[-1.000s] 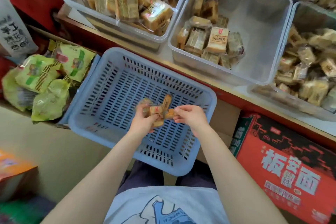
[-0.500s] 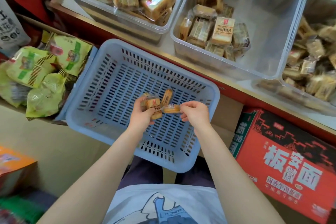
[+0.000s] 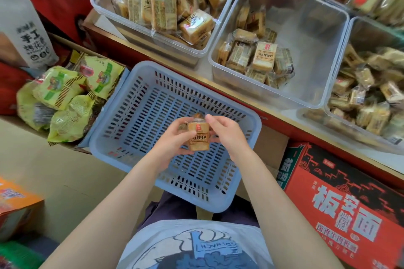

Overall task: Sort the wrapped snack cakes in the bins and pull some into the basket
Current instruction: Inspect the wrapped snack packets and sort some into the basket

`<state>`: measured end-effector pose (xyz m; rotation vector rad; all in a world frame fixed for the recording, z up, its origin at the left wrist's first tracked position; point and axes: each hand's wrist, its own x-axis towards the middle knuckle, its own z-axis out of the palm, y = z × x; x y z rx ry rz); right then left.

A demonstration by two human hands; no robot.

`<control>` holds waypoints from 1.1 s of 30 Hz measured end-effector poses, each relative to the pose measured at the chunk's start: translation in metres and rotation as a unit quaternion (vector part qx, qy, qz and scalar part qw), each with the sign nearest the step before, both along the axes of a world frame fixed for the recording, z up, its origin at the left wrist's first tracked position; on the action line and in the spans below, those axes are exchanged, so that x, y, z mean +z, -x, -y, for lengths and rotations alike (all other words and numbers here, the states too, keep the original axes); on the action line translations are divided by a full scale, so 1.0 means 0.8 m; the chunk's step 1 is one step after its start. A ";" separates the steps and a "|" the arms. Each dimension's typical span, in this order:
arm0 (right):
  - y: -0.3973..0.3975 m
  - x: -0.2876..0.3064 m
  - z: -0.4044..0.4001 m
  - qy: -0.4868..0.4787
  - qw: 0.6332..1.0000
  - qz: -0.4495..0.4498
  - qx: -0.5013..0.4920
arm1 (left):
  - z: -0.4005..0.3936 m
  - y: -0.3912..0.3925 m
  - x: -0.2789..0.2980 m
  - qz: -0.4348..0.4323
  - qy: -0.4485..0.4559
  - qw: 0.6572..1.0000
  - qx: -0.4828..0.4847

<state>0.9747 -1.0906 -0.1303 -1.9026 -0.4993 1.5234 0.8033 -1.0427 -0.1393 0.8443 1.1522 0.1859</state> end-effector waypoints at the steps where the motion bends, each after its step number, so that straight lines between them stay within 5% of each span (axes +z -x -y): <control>1: -0.002 0.013 0.003 -0.013 1.000 -0.002 0.012 | -0.001 -0.004 0.011 0.007 -0.007 1.000 -0.011; 10: -0.050 0.124 0.037 -0.098 0.995 -0.026 -0.006 | 0.015 -0.059 0.121 0.064 -0.111 0.992 0.013; 20: -0.109 0.183 0.065 -0.204 0.967 0.149 -0.012 | 0.022 -0.126 0.191 0.036 -0.168 0.985 -0.021; 30: -0.174 0.231 0.094 -0.250 0.960 0.104 -0.067 | 0.041 -0.183 0.240 0.036 -0.262 0.964 0.008; 33: -0.191 0.233 0.104 -0.252 0.958 0.118 -0.065 | 0.050 -0.200 0.244 0.053 -0.228 0.970 -0.060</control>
